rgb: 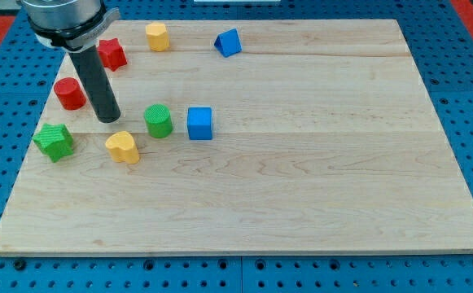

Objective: Slightly push the yellow heart towards the bottom left of the board

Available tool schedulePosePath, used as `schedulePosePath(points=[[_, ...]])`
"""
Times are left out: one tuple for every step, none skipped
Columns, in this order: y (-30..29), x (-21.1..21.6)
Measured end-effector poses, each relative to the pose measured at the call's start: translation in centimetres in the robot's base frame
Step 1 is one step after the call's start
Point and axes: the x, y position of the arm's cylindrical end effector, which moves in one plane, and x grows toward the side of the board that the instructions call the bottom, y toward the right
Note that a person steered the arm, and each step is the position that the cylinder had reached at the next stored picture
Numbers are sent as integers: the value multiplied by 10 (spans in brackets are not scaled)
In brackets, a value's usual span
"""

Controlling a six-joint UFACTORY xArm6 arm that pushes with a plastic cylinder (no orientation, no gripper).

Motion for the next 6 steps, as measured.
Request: schedulePosePath(points=[[0,-25],[-5,-19],[3,-1],[10,27],[36,27],[41,52]])
